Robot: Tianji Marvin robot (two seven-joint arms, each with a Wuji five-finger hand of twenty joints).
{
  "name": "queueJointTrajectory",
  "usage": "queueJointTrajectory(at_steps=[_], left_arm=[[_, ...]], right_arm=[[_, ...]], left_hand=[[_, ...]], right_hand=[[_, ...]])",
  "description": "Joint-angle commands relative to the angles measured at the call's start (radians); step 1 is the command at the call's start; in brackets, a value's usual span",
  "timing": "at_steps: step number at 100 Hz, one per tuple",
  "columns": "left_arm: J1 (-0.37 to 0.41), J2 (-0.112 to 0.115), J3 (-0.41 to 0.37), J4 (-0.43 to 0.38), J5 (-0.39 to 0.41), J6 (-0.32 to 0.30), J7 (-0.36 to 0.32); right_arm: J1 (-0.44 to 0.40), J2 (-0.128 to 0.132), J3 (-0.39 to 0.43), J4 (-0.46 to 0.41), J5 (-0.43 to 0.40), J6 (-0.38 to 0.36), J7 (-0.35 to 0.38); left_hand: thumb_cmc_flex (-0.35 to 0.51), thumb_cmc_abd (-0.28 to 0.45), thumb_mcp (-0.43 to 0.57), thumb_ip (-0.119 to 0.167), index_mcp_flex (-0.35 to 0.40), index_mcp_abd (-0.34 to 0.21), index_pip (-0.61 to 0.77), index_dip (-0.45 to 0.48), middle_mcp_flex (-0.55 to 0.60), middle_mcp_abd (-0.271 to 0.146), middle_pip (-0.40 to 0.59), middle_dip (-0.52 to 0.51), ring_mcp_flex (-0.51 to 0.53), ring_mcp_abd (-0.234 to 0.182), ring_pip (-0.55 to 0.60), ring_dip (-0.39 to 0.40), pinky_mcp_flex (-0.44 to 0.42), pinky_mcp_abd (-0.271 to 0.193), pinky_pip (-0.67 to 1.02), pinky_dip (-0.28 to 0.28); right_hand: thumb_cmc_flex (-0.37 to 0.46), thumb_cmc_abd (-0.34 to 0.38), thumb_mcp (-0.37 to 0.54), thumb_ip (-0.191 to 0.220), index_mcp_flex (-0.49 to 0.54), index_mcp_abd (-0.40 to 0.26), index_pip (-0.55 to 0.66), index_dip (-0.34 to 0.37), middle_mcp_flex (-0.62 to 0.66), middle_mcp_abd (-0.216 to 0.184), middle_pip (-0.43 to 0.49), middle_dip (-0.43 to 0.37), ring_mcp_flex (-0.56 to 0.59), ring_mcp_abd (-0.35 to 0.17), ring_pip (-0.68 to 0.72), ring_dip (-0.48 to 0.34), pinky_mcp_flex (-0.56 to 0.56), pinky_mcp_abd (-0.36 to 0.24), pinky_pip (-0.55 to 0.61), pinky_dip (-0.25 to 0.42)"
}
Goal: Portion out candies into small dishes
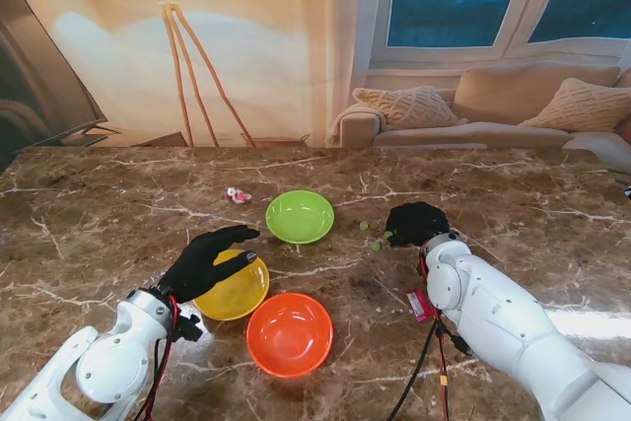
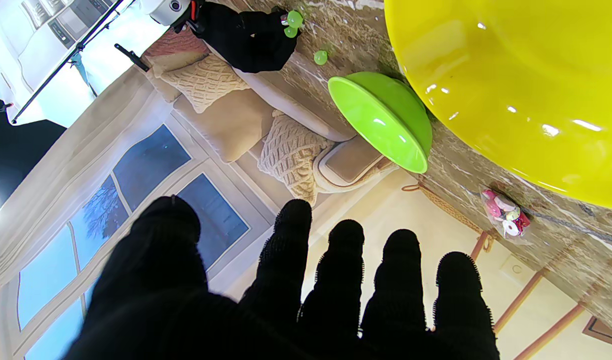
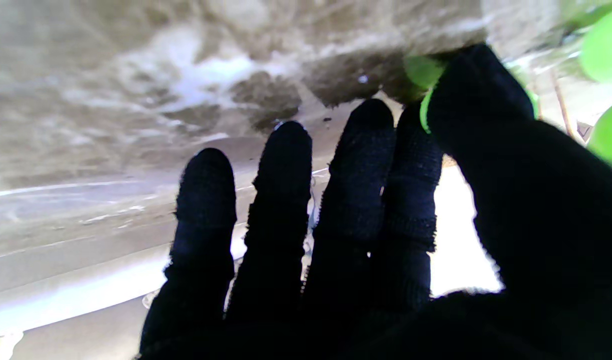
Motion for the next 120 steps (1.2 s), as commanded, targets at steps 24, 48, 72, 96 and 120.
queueJointTrajectory(at_steps=[24,48,72,96,120], left_arm=[[0.007,0.001,0.000,-0.003,-0.001,0.003,-0.003],[0.007,0.001,0.000,-0.003,-0.001,0.004,-0.003],[0.008,0.001,-0.001,-0.004,0.002,0.007,-0.003],[0.009,0.001,-0.002,-0.004,0.005,0.005,0.000],[0.009,0.001,0.000,-0.003,0.005,0.001,0.003]], right_arm=[[-0.059,-0.001,0.041,-0.002,0.007,-0.002,0.017],[-0.134,0.008,0.153,-0.108,-0.001,0.002,-0.001],[-0.315,0.045,0.318,-0.426,-0.074,-0.005,0.052],[-0.512,0.070,0.404,-0.736,-0.095,-0.071,0.161],[-0.637,0.081,0.376,-0.914,-0.110,-0.149,0.193]], left_hand=[[-0.029,0.056,-0.021,-0.021,-0.019,-0.017,-0.002,0.005,-0.038,0.008,-0.019,-0.017,-0.027,-0.021,-0.023,-0.015,-0.008,-0.006,-0.034,-0.005],[-0.029,0.056,-0.022,-0.021,-0.019,-0.017,-0.002,0.005,-0.037,0.008,-0.019,-0.016,-0.027,-0.020,-0.023,-0.015,-0.008,-0.007,-0.035,-0.004],[-0.029,0.055,-0.022,-0.021,-0.019,-0.018,-0.002,0.005,-0.037,0.009,-0.019,-0.016,-0.026,-0.021,-0.023,-0.015,-0.008,-0.007,-0.036,-0.003],[-0.027,0.054,-0.021,-0.020,-0.019,-0.018,-0.002,0.005,-0.037,0.008,-0.019,-0.016,-0.026,-0.019,-0.023,-0.014,-0.007,-0.007,-0.037,-0.002],[-0.027,0.055,-0.021,-0.020,-0.020,-0.017,-0.003,0.005,-0.037,0.008,-0.019,-0.016,-0.025,-0.020,-0.023,-0.014,-0.007,-0.007,-0.037,-0.001]], right_hand=[[0.048,0.095,0.016,0.081,0.079,-0.149,0.113,0.156,0.034,0.059,-0.020,-0.012,0.011,-0.002,-0.020,-0.001,-0.014,0.002,0.039,0.024],[0.058,0.093,0.014,0.084,0.082,-0.142,0.103,0.173,0.032,0.066,-0.022,-0.013,0.006,0.005,-0.022,-0.001,-0.020,0.007,0.039,0.027],[0.062,0.082,0.013,0.084,0.087,-0.128,0.098,0.178,0.026,0.076,-0.023,-0.010,-0.001,0.015,-0.024,-0.001,-0.026,0.016,0.038,0.030],[0.067,0.051,0.036,0.079,0.098,-0.091,0.102,0.178,0.057,0.089,0.008,0.010,0.020,0.032,0.010,0.016,-0.034,0.036,0.018,0.026],[0.048,0.039,0.053,0.067,0.101,-0.096,0.105,0.171,-0.029,0.100,-0.026,0.026,-0.061,0.029,-0.036,0.007,-0.087,0.029,-0.047,0.009]])
